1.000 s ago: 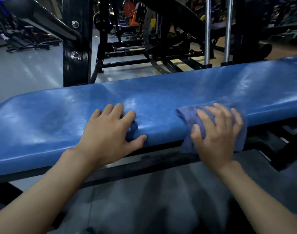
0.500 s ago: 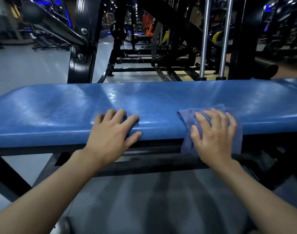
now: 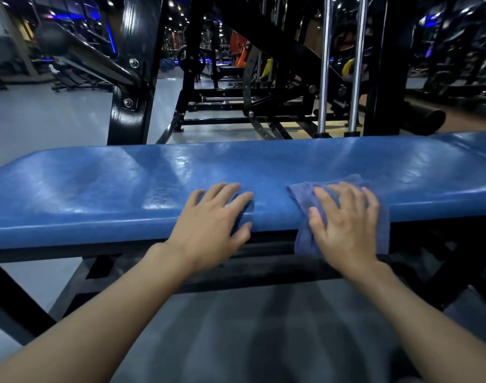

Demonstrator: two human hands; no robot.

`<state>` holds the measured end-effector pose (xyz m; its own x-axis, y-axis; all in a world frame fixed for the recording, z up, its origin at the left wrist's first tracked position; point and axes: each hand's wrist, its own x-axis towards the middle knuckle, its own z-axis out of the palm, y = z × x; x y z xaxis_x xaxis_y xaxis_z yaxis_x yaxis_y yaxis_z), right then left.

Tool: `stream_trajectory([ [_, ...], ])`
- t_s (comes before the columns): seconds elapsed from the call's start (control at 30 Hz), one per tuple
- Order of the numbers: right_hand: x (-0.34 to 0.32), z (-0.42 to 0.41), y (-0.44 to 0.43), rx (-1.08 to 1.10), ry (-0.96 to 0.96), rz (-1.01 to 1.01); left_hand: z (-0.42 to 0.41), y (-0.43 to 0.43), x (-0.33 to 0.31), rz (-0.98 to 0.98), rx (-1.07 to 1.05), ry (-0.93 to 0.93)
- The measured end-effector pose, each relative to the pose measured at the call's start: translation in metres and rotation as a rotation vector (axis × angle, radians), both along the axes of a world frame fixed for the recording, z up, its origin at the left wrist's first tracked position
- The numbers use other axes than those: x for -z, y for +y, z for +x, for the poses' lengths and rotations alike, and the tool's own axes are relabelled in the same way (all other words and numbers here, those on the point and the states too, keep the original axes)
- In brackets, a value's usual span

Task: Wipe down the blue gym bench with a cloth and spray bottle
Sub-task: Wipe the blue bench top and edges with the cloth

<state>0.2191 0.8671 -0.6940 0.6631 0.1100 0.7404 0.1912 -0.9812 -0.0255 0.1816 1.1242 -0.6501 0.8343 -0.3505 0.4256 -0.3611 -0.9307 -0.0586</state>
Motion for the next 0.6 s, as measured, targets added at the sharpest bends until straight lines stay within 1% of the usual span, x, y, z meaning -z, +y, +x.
stream_trajectory([
  [0.07, 0.003, -0.001, -0.007, 0.098, -0.016, 0.121, 0.005, -0.018, 0.003, 0.012, -0.006, 0.004],
  [0.17, 0.001, -0.001, 0.031, 0.234, -0.064, 0.327, 0.009, -0.033, 0.006, 0.025, -0.084, -0.048],
  [0.2, 0.001, -0.001, 0.046, 0.224, -0.085, 0.335, 0.011, -0.036, 0.006, 0.016, -0.098, -0.061],
  [0.27, 0.006, -0.002, 0.058, 0.064, -0.121, 0.201, 0.012, -0.042, 0.006, -0.040, -0.105, -0.095],
  [0.33, 0.009, 0.003, 0.037, -0.119, -0.175, 0.042, 0.015, -0.055, 0.003, -0.113, -0.077, -0.141],
  [0.37, 0.007, 0.008, 0.018, -0.163, -0.195, -0.007, 0.018, -0.063, 0.002, -0.134, -0.047, -0.155],
  [0.4, 0.007, 0.012, -0.003, -0.163, -0.201, -0.020, 0.021, -0.072, 0.001, -0.143, -0.013, -0.150],
  [0.47, 0.009, 0.019, -0.052, -0.062, -0.177, 0.045, 0.026, -0.093, 0.000, -0.149, 0.033, -0.111],
  [0.53, 0.007, 0.023, -0.106, 0.076, -0.135, 0.101, 0.028, -0.114, 0.001, -0.078, 0.046, -0.093],
  [0.6, 0.005, 0.022, -0.133, 0.179, -0.092, 0.177, 0.032, -0.132, 0.003, 0.004, 0.002, -0.077],
])
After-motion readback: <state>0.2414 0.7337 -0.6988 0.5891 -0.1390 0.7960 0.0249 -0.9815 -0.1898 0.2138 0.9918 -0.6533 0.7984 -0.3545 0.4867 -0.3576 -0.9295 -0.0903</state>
